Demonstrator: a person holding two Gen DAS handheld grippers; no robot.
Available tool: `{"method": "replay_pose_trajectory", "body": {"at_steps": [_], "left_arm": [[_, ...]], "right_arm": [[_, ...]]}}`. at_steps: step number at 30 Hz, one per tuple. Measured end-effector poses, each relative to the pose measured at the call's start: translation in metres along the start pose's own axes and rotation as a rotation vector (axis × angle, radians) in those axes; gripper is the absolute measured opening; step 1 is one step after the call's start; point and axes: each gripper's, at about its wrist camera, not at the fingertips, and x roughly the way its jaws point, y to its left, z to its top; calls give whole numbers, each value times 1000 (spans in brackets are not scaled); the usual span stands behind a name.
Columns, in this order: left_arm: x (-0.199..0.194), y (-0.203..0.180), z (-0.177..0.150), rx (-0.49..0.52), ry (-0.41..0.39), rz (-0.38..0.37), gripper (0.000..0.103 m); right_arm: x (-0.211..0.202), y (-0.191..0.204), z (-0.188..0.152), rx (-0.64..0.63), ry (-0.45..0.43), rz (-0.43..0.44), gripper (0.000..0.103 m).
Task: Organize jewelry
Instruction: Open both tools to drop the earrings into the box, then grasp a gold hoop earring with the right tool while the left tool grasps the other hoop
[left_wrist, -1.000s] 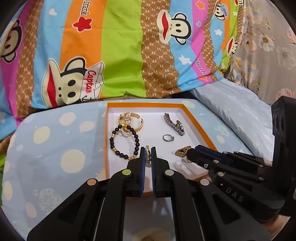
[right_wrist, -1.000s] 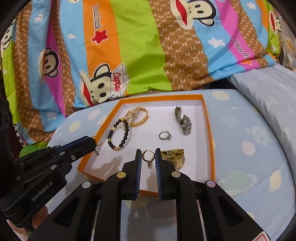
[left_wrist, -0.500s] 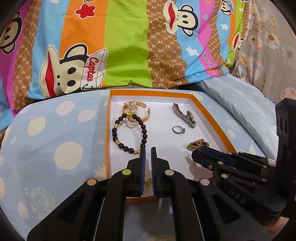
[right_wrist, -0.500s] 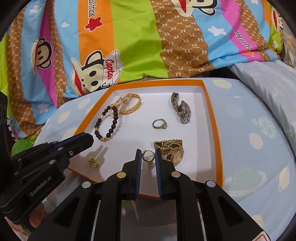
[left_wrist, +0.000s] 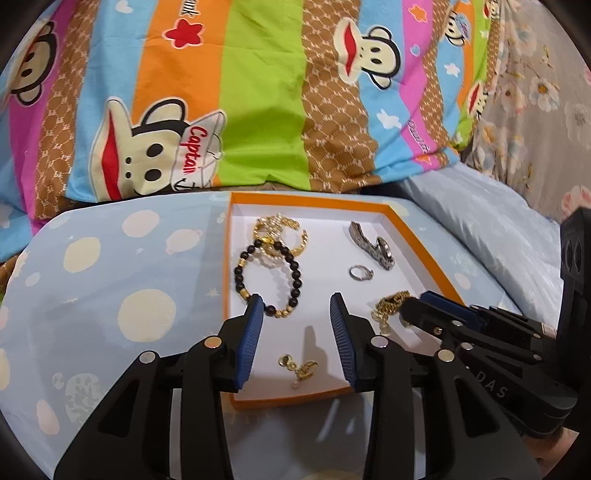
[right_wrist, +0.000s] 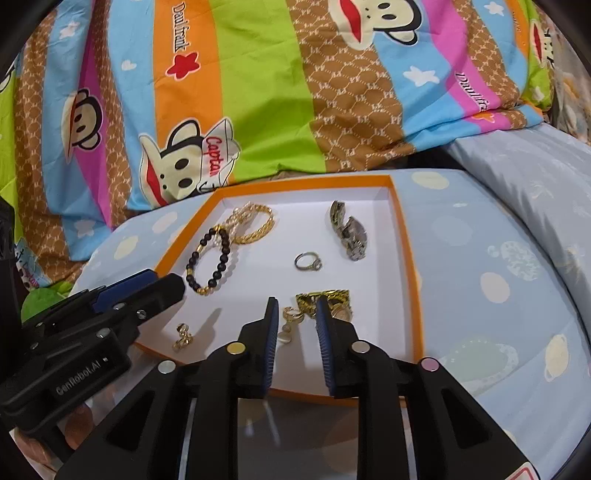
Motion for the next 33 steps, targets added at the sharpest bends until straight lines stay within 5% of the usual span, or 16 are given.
{"method": "replay_pose_trajectory", "body": {"at_steps": [14, 29, 33], "left_arm": [[-58, 35, 12, -112, -84, 18, 36], [-86, 16, -70, -69, 69, -6, 36], [-89, 15, -83, -70, 88, -2, 36]], "right_arm": [[-45, -3, -12, -14, -47, -16, 24], [-77, 36, -97, -70, 90, 77, 24], [-78, 49, -107, -101, 108, 90, 34]]}}
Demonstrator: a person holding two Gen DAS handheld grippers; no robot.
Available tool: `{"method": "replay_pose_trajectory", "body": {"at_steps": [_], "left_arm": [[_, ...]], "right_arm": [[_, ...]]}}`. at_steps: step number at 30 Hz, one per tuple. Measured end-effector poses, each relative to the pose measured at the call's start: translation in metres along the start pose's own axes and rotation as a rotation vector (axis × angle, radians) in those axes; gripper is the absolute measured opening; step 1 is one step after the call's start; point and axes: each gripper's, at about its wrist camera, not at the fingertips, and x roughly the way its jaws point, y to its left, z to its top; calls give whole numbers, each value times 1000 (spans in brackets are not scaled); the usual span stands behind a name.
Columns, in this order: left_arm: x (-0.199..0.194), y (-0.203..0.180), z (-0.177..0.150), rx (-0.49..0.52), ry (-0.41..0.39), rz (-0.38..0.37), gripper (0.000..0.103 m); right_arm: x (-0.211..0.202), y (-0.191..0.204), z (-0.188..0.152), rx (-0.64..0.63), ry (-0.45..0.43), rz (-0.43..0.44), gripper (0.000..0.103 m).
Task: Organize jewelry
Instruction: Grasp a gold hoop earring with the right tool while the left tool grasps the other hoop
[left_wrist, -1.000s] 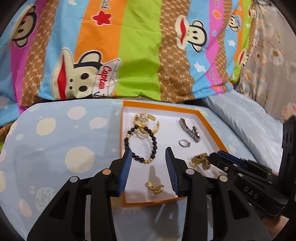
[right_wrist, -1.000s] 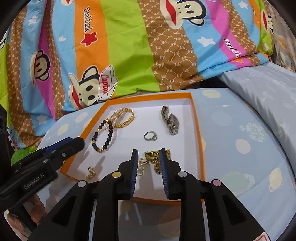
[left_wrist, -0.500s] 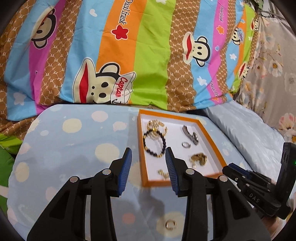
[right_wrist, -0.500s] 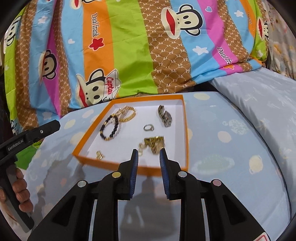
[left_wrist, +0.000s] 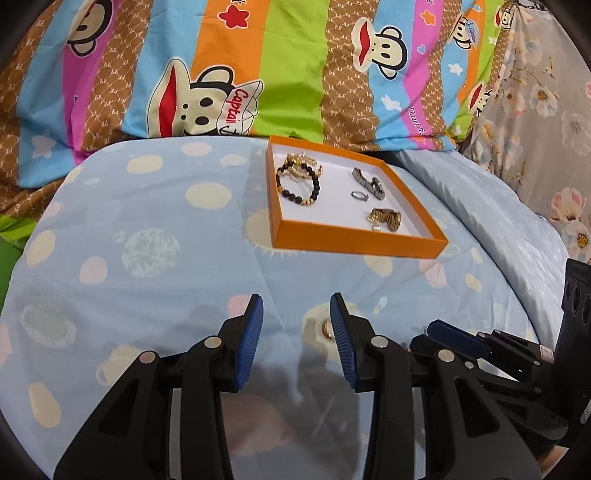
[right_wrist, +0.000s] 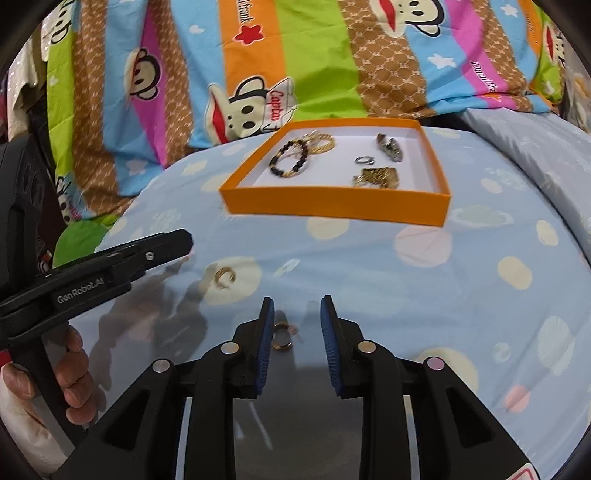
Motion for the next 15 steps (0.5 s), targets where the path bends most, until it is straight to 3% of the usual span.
{"method": "replay_pose_trajectory", "body": {"at_steps": [2, 9, 12, 15], "left_arm": [[0, 0, -5, -2, 5, 2, 36], [-1, -5, -8, 28, -7, 31, 38], [1, -4, -8, 27, 0, 26, 38], [3, -5, -8, 31, 7, 24, 38]], "right_arm": [[-1, 4, -2, -12, -2, -6, 41], [6, 8, -3, -27, 41, -9, 41], [7, 9, -3, -31, 48, -21, 35], [10, 11, -3, -42, 58, -36, 18]]}}
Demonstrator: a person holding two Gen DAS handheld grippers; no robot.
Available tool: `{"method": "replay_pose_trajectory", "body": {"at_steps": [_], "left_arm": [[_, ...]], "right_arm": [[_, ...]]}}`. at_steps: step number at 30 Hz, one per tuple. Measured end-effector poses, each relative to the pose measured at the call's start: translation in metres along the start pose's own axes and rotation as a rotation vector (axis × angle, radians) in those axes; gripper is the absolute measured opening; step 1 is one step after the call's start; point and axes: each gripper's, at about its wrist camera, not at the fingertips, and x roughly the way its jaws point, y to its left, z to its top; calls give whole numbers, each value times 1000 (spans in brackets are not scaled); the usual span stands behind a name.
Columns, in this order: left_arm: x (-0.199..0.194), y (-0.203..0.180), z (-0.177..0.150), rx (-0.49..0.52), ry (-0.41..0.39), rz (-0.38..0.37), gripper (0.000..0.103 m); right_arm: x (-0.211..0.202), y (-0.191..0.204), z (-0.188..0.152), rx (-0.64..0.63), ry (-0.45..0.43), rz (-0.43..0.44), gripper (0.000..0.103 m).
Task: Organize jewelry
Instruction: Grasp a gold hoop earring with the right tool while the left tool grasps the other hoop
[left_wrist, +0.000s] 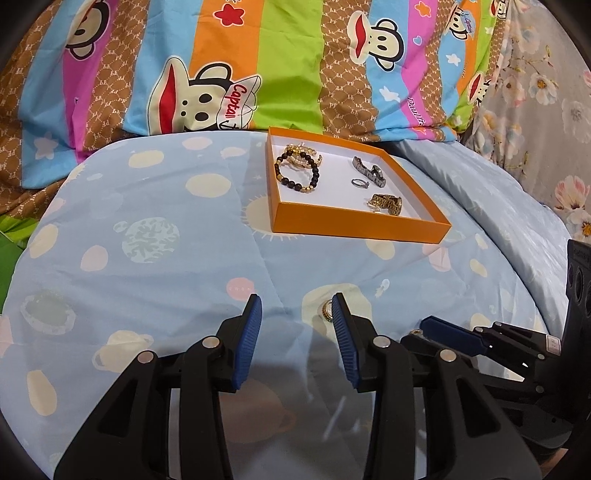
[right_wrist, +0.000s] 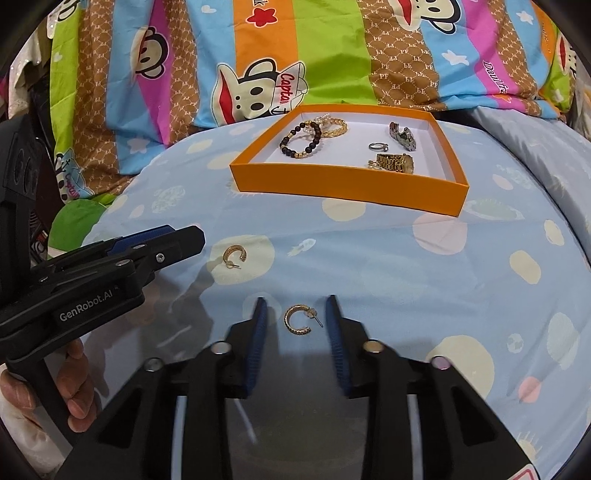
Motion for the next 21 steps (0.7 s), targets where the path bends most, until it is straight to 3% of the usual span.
{"method": "replay_pose_trajectory", "body": {"at_steps": [6, 14, 21], "left_arm": [[2, -4, -1, 23, 8, -4, 38], [9, -15, -2, 61, 53, -38, 38], [27, -33, 2, 83, 90, -16, 37]], "right_arm": [[-1, 5, -1, -27, -6, -34, 17], [-6, -20, 2, 86, -31, -12, 17], [-7, -28, 2, 118, -34, -26, 17]]}}
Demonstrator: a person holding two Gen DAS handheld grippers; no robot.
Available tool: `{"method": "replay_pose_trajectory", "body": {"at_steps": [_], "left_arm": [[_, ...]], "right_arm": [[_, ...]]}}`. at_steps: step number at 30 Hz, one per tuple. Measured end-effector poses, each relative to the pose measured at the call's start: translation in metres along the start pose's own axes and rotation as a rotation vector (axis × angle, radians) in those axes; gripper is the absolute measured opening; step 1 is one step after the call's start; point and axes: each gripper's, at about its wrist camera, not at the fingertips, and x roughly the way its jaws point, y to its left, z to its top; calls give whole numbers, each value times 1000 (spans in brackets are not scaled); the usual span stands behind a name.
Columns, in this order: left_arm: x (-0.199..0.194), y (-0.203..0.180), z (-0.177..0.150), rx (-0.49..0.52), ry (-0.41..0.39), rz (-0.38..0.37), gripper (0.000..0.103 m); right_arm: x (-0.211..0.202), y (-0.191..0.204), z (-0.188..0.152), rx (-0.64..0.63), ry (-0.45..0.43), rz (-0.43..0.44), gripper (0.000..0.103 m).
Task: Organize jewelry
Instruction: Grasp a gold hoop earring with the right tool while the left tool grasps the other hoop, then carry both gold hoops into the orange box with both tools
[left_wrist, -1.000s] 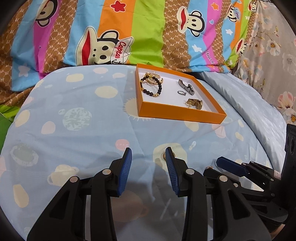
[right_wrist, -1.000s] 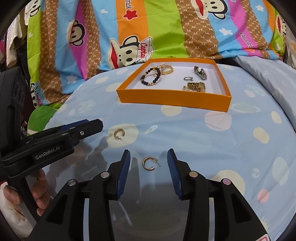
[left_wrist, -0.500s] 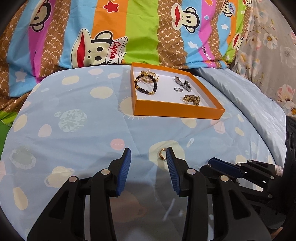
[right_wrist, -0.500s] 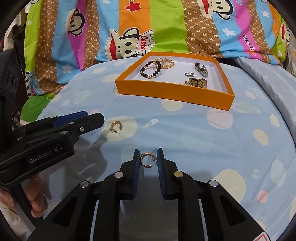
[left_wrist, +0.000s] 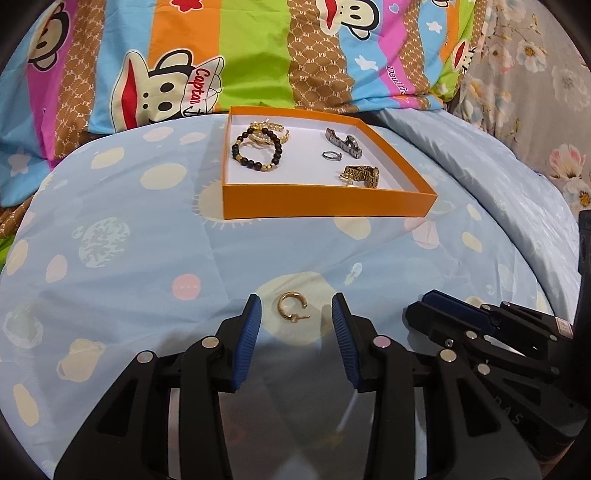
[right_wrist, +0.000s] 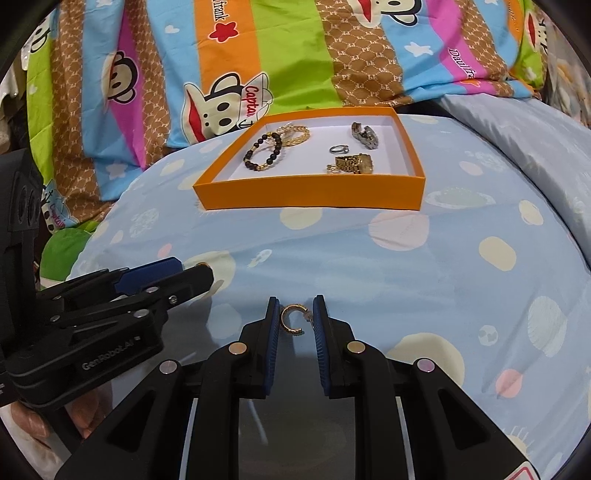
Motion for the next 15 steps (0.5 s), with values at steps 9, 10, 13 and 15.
{"method": "replay_pose_trajectory", "body": {"at_steps": [9, 10, 13, 15], "left_arm": [[5, -4, 2, 9, 7, 12, 24], [6, -4, 2, 8, 9, 9, 21], [6, -4, 2, 8, 8, 7, 16], [6, -5, 2, 11, 8, 3, 16]], "right_arm": [[0, -3, 0, 6, 1, -3, 17], [0, -3, 0, 7, 1, -2, 17], [0, -3, 0, 7, 1, -2, 17], [0, -3, 0, 7, 1, -2, 17]]}}
